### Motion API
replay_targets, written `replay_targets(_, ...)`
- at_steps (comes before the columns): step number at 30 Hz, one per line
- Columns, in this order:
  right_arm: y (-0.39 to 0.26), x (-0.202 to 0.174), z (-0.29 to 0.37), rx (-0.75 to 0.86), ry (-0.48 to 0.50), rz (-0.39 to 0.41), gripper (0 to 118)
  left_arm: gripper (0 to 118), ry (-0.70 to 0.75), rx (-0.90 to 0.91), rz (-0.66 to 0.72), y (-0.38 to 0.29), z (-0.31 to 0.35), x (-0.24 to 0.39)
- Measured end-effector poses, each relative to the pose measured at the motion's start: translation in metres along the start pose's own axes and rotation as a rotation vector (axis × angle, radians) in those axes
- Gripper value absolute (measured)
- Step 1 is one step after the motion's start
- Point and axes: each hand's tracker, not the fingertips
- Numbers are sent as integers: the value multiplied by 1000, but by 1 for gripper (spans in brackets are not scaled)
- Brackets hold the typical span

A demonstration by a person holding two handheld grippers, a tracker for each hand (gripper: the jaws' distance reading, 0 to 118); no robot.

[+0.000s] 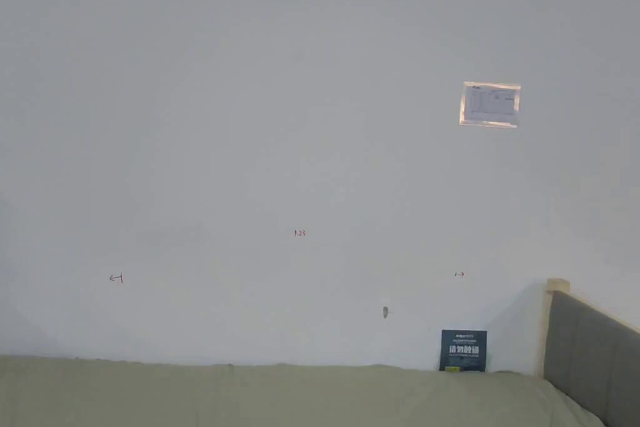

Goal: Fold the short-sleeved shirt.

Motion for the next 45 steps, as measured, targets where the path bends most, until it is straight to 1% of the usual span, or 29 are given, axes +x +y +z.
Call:
replay_targets(1, -2, -2, 1, 17, -10, 8, 0, 1, 8, 3, -8, 0, 0, 2)
replay_targets(3, -3, -1, 2, 2, 23, 4, 0, 0, 6, 17, -12, -2, 1, 4)
replay_targets(6, -6, -3, 3, 13, 3, 20, 0, 0, -9, -3, -22, -2, -1, 7)
replay_targets(9, -5, -2, 4, 10, 12, 16, 0, 0, -6, 1, 0, -4, 0, 7)
replay_targets(10, -6, -3, 5, 11, 12, 16, 0, 0, -25, -8, 4, -4, 0, 7)
replay_targets(13, -6, -2, 5, 13, 13, 11, 0, 0, 7, 5, -40, -6, 1, 12)
replay_targets(17, -6, -2, 6, 17, 11, 7, 0, 0, 13, 22, -18, -5, 0, 10)
replay_targets(18, -6, -2, 6, 17, 12, 5, 0, 0, 35, 28, -22, -5, -1, 8)
replay_targets(21, -6, -1, 6, 17, 8, 6, 0, 0, 36, 36, -37, -6, -1, 8)
replay_targets(27, -6, 1, 8, 11, 12, -4, 0, 0, 15, 29, 4, -6, -2, 4)
replay_targets(30, -7, 1, 8, 13, 12, 6, 0, 0, 9, 19, 10, -5, -2, 4)
replay_targets(33, -6, 1, 8, 16, 8, 3, 0, 3, 12, 18, 15, -5, -2, 4)
replay_targets(35, -6, 1, 8, 13, 18, -1, 0, 6, 14, 19, 19, -4, -1, 3)
replay_targets(39, -5, -8, 5, 10, 41, 8, 0, 7, 41, 17, 26, -4, 5, -7)
replay_targets(45, -2, -44, -7, 4, 144, 11, 0, 7, 131, 6, 15, -6, 25, -36)
